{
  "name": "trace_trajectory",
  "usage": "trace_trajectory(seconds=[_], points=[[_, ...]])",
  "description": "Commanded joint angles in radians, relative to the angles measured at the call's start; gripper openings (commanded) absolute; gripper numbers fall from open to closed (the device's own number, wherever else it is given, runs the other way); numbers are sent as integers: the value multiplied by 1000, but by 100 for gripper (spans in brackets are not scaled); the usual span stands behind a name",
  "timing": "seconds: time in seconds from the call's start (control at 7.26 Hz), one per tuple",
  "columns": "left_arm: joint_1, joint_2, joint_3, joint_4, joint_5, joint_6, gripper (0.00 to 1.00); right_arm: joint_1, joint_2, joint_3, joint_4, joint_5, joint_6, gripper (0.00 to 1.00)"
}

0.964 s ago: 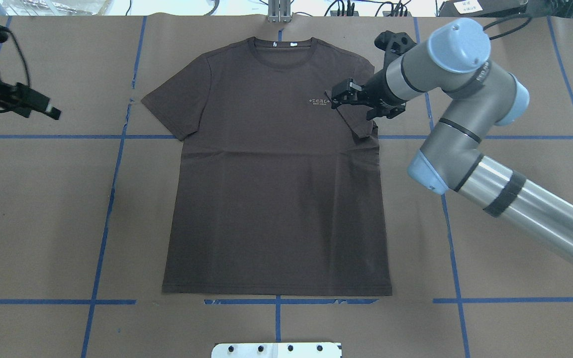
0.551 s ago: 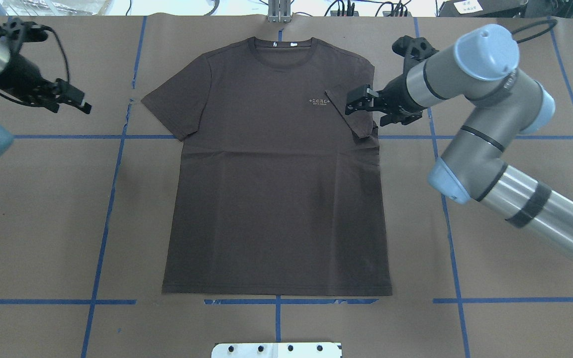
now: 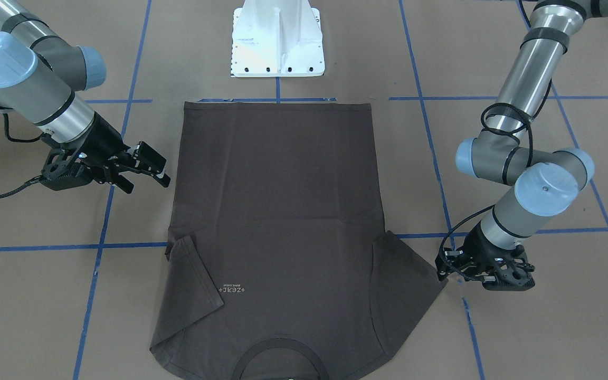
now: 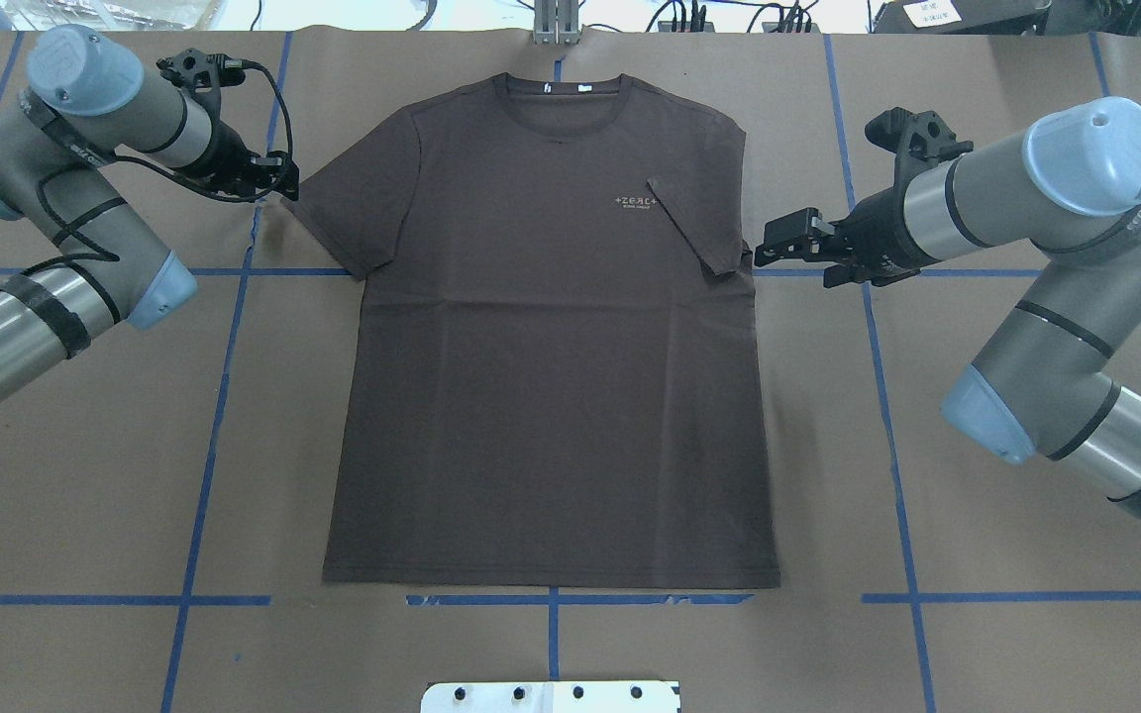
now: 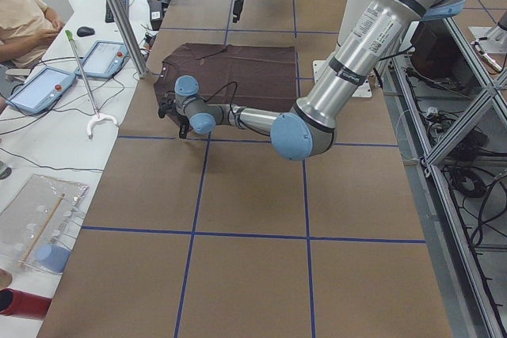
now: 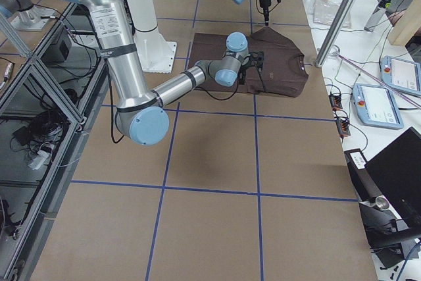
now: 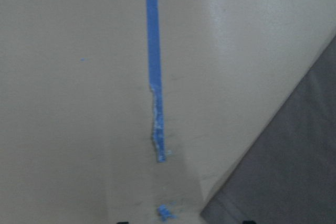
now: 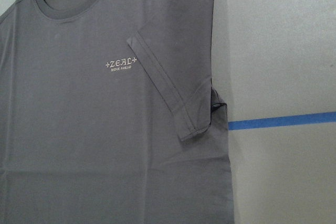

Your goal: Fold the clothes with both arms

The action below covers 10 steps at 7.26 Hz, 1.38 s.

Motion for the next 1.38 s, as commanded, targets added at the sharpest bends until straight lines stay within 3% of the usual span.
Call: trace_trajectory(seconds=[0.0, 0.28, 0.55, 0.69, 1.24], points=[[22, -10, 5, -1, 4, -4, 61, -2, 4, -22, 1, 0, -4, 100], [31, -12, 12, -2, 6, -2, 60, -4, 7, -37, 3, 1, -4, 100], [31, -13, 17, -2, 6, -2, 46, -5, 10, -39, 3, 0, -4, 100], [31, -16, 17, -2, 6, -1, 0, -5, 11, -39, 3, 1, -2, 100], [19, -64, -5, -2, -6, -4, 0, -8, 8, -48, 3, -9, -4, 100]])
